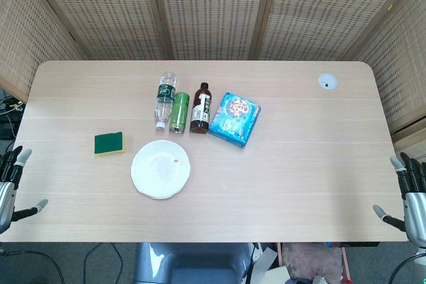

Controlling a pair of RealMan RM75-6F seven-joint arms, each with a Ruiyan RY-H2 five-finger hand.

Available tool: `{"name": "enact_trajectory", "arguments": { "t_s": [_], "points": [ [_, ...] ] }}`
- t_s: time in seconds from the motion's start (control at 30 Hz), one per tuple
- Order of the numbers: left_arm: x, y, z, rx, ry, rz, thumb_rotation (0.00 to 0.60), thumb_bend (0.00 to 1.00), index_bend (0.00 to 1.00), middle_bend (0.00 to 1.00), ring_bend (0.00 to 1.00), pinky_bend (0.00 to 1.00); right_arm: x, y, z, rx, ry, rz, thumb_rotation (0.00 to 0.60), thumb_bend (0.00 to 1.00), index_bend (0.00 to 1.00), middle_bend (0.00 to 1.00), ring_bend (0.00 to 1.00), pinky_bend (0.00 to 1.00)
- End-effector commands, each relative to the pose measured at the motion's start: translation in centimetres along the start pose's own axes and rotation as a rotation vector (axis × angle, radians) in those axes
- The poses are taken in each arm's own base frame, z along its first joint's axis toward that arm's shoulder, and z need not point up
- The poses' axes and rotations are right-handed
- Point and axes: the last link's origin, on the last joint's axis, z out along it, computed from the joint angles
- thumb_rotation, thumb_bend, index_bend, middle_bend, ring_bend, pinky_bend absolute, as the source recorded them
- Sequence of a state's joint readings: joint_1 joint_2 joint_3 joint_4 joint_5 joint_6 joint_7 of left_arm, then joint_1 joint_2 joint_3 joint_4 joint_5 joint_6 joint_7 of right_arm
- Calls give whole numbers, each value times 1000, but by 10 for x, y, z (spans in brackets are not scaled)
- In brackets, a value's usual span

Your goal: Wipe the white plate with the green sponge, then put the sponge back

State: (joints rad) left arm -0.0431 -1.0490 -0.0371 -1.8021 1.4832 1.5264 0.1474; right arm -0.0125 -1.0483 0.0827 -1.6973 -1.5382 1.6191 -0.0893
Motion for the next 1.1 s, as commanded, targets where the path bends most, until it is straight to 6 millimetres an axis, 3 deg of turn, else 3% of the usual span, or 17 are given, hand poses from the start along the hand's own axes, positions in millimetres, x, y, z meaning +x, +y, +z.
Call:
{"name": "enact_trajectory", "arguments": {
  "t_s": [0.03, 0.37, 0.6, 0.77, 0.9, 1.1],
  "points": [
    [0, 0, 0, 0, -2, 1, 600, 0, 0, 0, 0, 0, 1, 1, 0, -1, 0, 3, 600, 0, 22, 0, 0, 0],
    [-10, -2, 9, -8, -64, -21, 600, 0, 0, 0, 0, 0, 0, 3, 0, -13, -8, 14, 600, 0, 23, 0, 0, 0],
    [-34, -6, 73, -3, -101, -49, 600, 0, 0, 0, 0, 12, -3, 4, 6, -24, -26, 12, 600, 0, 23, 0, 0, 0],
    [-67, 3, 133, -22, -172, -59, 600, 0, 4, 0, 0, 123, -6, 5, 9, -35, -35, 7, 600, 0, 22, 0, 0, 0],
    [-89, 15, 158, -51, -221, -55, 600, 2, 104, 48, 10, 201, -8, 7, 12, -47, -43, 0, 600, 0, 22, 0, 0, 0],
    [-121, 34, 186, -53, -272, -47, 600, 13, 150, 85, 36, 207, -12, 9, 16, -62, -58, -8, 600, 0, 22, 0, 0, 0]
  ]
}}
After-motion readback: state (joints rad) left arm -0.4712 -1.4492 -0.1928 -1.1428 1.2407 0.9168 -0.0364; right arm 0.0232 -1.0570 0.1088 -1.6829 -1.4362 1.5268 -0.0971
